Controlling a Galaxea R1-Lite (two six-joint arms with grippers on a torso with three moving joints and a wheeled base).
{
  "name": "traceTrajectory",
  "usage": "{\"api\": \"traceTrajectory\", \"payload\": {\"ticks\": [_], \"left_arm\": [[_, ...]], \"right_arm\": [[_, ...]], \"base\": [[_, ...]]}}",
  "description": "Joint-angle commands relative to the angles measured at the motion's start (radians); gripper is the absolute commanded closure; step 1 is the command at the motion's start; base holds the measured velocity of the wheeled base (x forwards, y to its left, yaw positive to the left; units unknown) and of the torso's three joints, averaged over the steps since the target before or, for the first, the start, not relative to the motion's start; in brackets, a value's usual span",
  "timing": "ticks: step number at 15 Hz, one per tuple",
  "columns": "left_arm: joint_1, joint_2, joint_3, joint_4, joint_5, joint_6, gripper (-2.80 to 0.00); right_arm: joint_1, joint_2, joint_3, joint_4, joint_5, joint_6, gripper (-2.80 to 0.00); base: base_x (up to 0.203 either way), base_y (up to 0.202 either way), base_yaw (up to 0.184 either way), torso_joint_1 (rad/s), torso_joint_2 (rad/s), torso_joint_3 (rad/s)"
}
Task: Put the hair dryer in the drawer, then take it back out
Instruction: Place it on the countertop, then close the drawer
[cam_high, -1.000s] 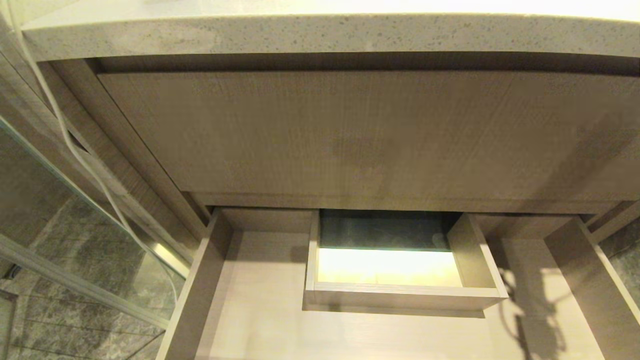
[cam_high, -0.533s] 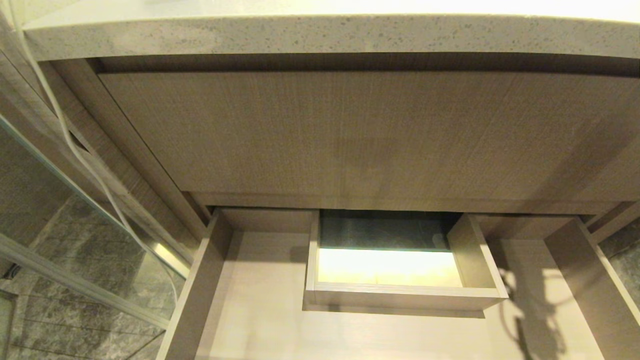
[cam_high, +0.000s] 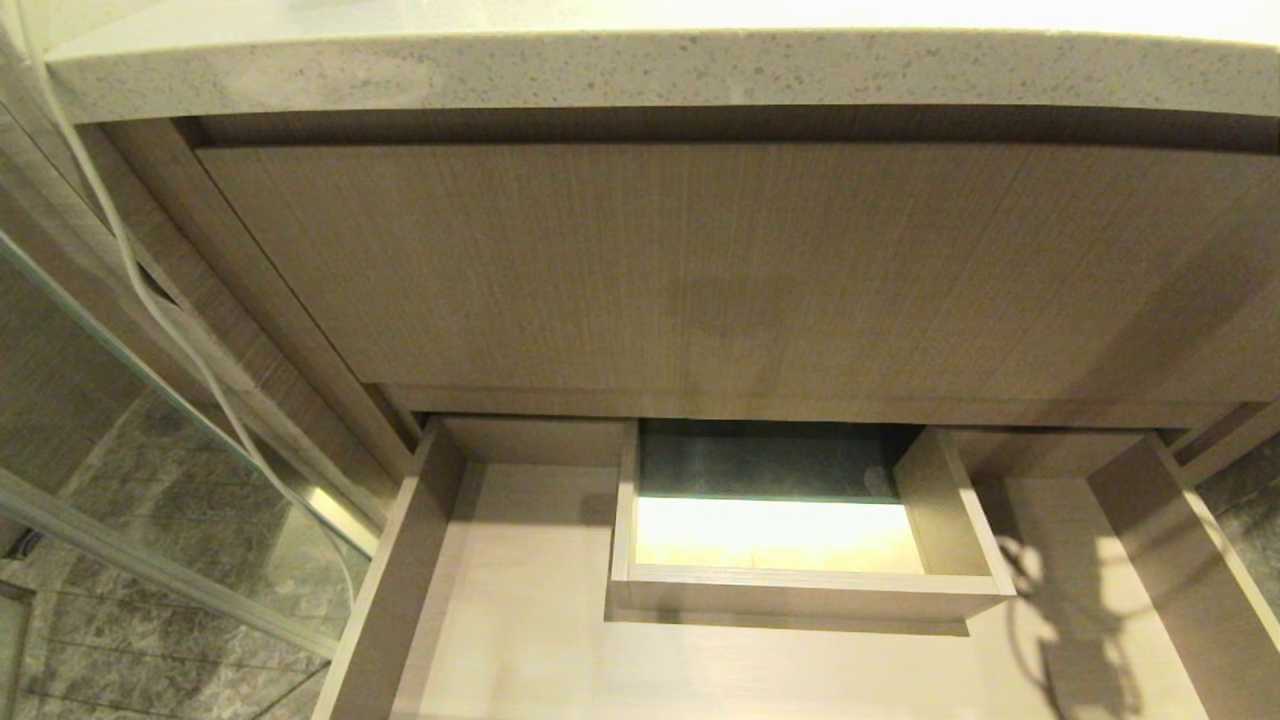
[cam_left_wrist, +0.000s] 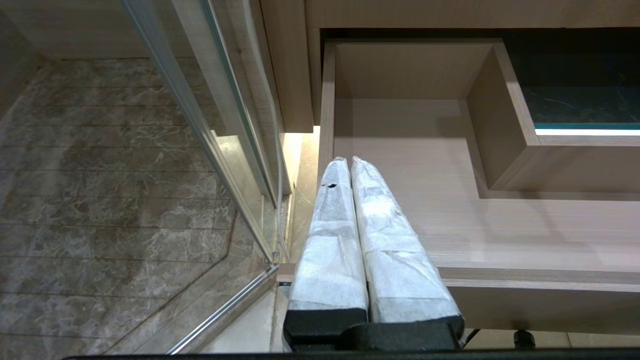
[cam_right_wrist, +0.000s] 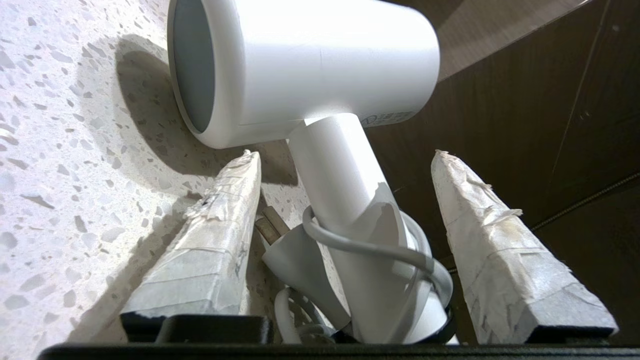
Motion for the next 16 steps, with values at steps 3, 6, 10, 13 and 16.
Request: {"api": "traceTrajectory", "payload": {"ticks": [3,6,10,13,16], "left_arm": [[0.0,0.0,0.0,0.0,0.0,0.0,0.0],[0.0,0.0,0.0,0.0,0.0,0.0,0.0],[0.0,0.0,0.0,0.0,0.0,0.0,0.0],[0.0,0.0,0.0,0.0,0.0,0.0,0.0],[0.0,0.0,0.0,0.0,0.0,0.0,0.0]], "right_arm": [[0.005,-0.025,0.0,0.003,0.002,0.0,-2.8],[0.034,-0.098,0.049,0.012,0.006,-0.001,-2.8],[0.069,-0.228,0.147,0.045,0.005,-0.001,-2.8],[0.075,-0.395,0.231,0.156,0.005,0.006,0.0],[0.074,-0.558,0.339,0.317,-0.021,0.02,0.0]], "base": [[0.0,0.0,0.0,0.0,0.0,0.0],[0.0,0.0,0.0,0.0,0.0,0.0],[0.0,0.0,0.0,0.0,0.0,0.0],[0.0,0.0,0.0,0.0,0.0,0.0],[0.0,0.0,0.0,0.0,0.0,0.0]]}}
